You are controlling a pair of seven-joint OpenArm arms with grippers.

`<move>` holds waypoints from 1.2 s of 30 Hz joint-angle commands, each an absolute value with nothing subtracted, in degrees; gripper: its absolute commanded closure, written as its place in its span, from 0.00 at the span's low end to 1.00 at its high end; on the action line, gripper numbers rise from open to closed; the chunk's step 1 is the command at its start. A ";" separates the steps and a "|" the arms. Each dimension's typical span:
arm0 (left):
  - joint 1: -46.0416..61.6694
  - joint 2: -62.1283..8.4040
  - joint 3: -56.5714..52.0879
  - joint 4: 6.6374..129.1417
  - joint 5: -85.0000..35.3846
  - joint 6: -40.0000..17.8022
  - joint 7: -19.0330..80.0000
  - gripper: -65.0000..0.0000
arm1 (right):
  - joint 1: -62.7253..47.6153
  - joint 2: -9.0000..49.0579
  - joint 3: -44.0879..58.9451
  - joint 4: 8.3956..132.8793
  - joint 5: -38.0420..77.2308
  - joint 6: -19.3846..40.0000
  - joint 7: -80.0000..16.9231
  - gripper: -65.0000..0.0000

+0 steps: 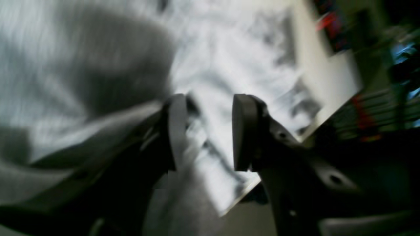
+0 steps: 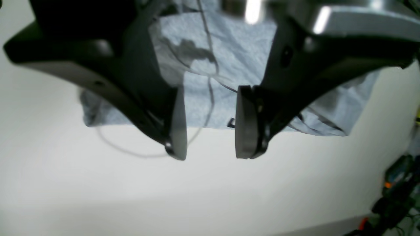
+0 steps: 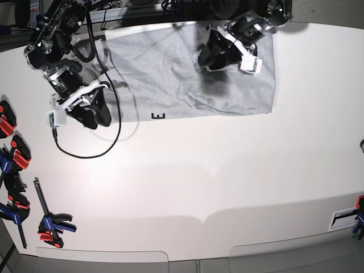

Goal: Fold the T-shirt properly
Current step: 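Press the left gripper onto the folded end to flatten it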

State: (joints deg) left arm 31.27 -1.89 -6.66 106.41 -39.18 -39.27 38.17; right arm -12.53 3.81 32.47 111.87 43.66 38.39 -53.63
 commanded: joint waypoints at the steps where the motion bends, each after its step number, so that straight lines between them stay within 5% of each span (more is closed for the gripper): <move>1: 31.40 -1.93 -6.52 108.84 -41.65 -40.00 38.41 0.69 | -12.08 4.29 32.60 112.97 45.04 38.30 -52.34 0.64; 11: 31.46 -1.93 -6.70 119.42 -38.89 -40.00 39.66 0.69 | -12.08 9.06 32.80 112.97 33.67 34.83 -49.87 0.64; 15: 31.44 -1.96 -6.70 119.39 -36.67 -40.00 39.64 0.69 | -12.10 13.76 32.77 110.80 31.27 32.97 -50.33 0.52; 18: 31.42 -1.98 -6.70 119.39 -35.94 -40.00 39.62 0.69 | -12.05 17.21 32.77 104.57 33.52 32.93 -50.35 0.43; 36: 31.44 -1.96 -6.70 119.39 -36.03 -40.00 39.62 0.69 | -7.86 19.53 32.56 71.88 50.22 40.00 -57.87 0.43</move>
State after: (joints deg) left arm 31.42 -1.91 -6.74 118.30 -34.65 -39.29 40.93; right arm -7.68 18.92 32.49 71.59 52.03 39.94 -56.45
